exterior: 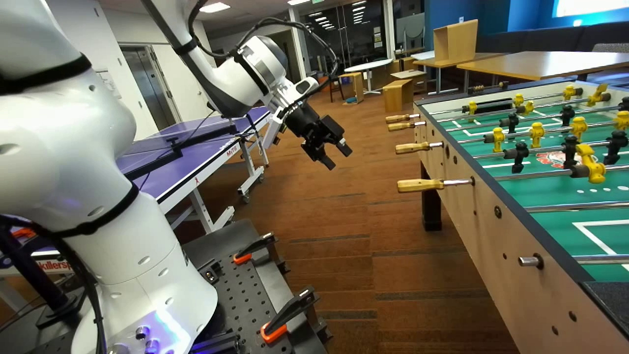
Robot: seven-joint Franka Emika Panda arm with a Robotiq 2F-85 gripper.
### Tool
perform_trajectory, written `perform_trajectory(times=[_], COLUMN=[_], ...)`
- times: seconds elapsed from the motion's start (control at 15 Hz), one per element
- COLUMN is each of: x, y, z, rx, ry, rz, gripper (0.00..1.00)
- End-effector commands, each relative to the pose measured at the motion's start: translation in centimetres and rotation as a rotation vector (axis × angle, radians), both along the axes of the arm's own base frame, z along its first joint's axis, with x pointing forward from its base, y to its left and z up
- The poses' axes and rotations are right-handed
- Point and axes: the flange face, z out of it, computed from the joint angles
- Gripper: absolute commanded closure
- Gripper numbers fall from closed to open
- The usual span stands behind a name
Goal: Rotate the third rod backwards
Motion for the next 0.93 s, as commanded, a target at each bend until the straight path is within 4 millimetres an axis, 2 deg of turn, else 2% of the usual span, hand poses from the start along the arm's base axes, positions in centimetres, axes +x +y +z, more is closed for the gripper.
perform_trajectory(times=[0.0,0.2,0.47,0.87], x=[0.1,0.5,1.7,4.0], y=[0.1,0.2,1.2,5.6], z=[-0.2,-0.2,-1.9,-7.4], rx=[0.000,0.004,-0.274,-0.542], ry=[0.007,0.006,0.127,0.264], rz=[0.001,0.001,0.049,0.205], gripper=[0.00,0.00,0.00,0.00])
